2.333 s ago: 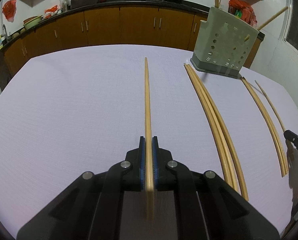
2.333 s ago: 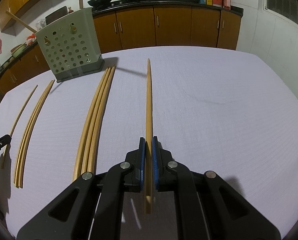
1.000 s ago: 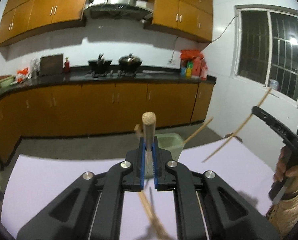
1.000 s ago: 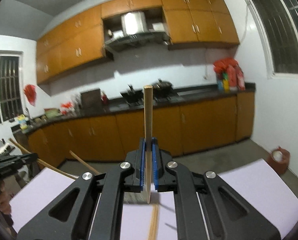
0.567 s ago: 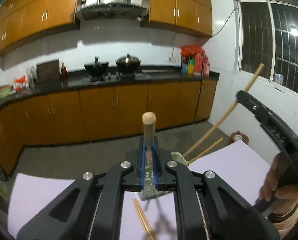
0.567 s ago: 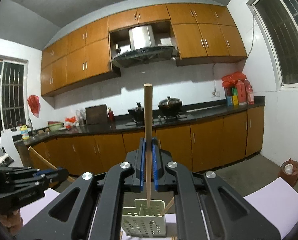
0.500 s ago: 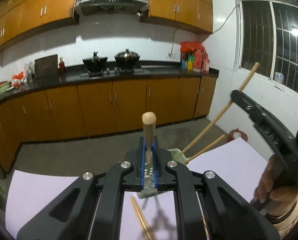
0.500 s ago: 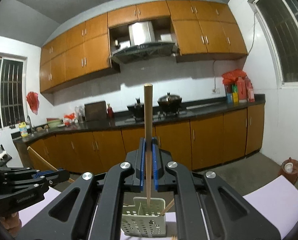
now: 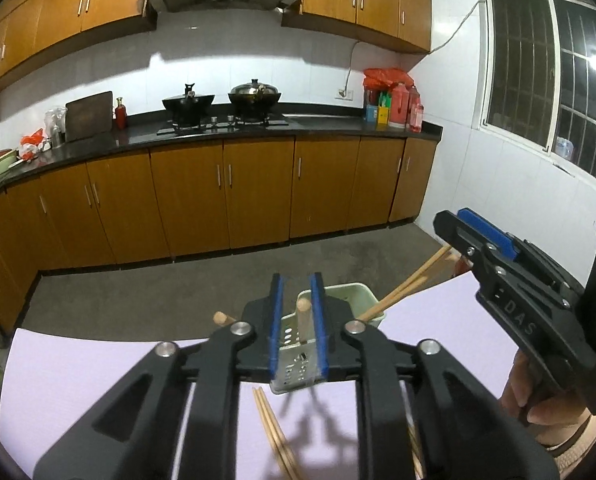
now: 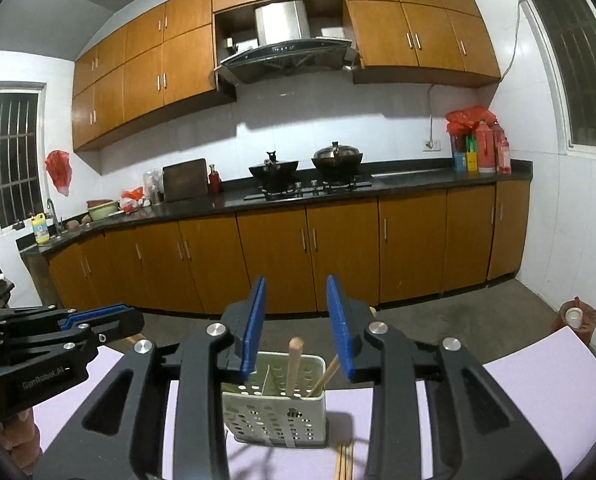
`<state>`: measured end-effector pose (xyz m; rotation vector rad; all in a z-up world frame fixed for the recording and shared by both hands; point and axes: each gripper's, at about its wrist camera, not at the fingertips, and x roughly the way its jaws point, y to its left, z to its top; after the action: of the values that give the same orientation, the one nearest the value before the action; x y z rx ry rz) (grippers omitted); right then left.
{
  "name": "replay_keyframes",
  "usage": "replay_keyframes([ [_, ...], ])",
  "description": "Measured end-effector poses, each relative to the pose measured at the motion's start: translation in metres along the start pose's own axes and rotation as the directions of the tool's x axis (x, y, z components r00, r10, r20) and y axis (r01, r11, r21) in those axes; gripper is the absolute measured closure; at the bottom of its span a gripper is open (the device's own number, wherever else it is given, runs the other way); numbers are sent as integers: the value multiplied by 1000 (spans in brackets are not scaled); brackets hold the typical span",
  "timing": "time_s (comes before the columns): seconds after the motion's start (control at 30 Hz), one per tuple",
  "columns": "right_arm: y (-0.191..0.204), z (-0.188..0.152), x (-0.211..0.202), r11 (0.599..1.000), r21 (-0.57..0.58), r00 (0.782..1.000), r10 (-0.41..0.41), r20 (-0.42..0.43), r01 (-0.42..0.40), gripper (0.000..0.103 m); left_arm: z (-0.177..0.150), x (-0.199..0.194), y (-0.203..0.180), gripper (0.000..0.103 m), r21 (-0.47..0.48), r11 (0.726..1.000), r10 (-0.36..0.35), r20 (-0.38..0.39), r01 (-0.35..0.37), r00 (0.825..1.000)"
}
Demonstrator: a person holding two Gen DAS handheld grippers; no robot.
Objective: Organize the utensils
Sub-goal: 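Open both tools to drop the chopsticks into the holder, then lower both tools to the table and close each on a chopstick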
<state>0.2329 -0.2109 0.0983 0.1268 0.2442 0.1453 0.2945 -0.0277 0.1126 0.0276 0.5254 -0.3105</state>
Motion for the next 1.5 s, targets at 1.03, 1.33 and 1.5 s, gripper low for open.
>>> replay_keyframes([
  [1.03, -53, -215, -22, 998, 53, 794, -5, -608, 46, 93, -217, -7, 31, 76, -189, 978, 26, -287, -83, 958],
  [1.33, -70, -212, -25, 982, 12, 801, -147, -580, 190, 95, -231, 11, 15, 83, -190, 981, -20, -337, -47, 941],
  [1.5, -77, -213, -28, 981, 17, 804, -149, -576, 194, 95, -237, 19, 8, 87, -164, 985, -11, -367, -53, 930],
])
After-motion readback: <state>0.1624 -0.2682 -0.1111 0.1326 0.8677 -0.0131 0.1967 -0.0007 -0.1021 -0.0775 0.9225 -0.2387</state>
